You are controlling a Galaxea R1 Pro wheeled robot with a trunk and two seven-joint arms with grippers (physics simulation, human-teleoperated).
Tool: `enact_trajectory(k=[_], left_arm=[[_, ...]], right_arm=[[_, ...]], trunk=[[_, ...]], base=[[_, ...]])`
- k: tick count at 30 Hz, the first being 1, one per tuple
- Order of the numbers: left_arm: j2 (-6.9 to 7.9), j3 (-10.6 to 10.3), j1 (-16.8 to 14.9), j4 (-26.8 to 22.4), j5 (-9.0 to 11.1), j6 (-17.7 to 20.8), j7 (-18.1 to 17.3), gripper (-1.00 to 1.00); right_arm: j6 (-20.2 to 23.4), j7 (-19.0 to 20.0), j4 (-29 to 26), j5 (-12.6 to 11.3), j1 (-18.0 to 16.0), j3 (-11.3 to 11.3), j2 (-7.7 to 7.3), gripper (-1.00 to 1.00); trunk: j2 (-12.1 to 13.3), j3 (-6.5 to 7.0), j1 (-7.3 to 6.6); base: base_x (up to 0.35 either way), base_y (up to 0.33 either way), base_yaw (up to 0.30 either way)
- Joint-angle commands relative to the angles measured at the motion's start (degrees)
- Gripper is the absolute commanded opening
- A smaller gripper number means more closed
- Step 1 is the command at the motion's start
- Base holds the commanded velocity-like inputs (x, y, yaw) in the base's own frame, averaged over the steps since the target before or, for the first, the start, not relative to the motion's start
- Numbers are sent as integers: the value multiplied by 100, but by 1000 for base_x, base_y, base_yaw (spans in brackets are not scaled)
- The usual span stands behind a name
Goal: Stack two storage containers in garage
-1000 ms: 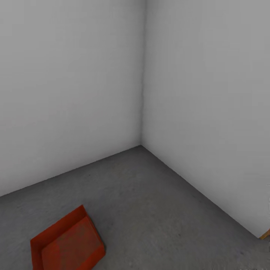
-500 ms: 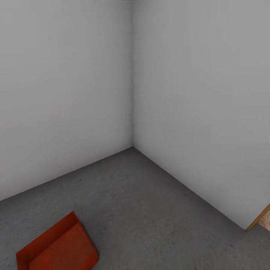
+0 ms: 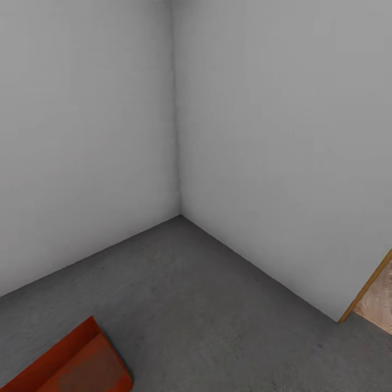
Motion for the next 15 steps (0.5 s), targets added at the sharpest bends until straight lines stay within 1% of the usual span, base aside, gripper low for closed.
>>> enact_trajectory(k=[1, 15], left_arm=[[1, -2, -3, 0, 34, 15, 9, 100], [1, -2, -4, 0, 42, 15, 9, 100]], right_arm=[[-29, -3, 18, -54, -7, 47, 6, 100], [-26, 47, 18, -54, -7, 47, 3, 100]], trunk=[[-3, -1, 0], [-3, 42, 0]], base=[[0, 0, -262], [0, 0, -269]])
